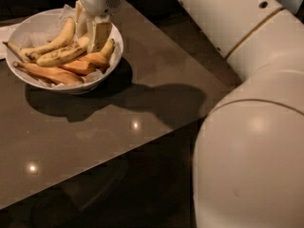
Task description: Pick banana from white bowl
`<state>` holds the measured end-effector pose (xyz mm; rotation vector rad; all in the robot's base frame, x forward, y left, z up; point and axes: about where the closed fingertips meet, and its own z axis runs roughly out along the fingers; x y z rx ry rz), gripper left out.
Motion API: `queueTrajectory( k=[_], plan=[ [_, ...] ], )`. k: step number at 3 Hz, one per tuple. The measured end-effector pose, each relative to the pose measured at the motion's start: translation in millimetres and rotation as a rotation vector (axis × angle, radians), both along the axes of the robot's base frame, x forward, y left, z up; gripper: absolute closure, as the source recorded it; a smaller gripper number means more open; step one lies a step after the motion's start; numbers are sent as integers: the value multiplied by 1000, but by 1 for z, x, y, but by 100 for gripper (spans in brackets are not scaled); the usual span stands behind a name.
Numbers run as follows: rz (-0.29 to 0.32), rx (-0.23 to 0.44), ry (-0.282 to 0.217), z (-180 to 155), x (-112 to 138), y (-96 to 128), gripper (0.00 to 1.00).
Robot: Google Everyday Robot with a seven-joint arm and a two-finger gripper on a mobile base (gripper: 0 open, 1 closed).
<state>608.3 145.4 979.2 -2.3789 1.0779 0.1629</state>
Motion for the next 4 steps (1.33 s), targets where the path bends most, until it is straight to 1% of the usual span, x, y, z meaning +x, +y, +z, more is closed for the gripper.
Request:
queueTrajectory(
  k=[1,2,3,4],
  plan=[
    [-2,3,-4,1,0,0,100],
    [4,41,-18,13,-3,2,100],
    [-24,77,-26,21,-12,-6,100],
    [-111,87,-25,18,-21,-33,100]
  ],
)
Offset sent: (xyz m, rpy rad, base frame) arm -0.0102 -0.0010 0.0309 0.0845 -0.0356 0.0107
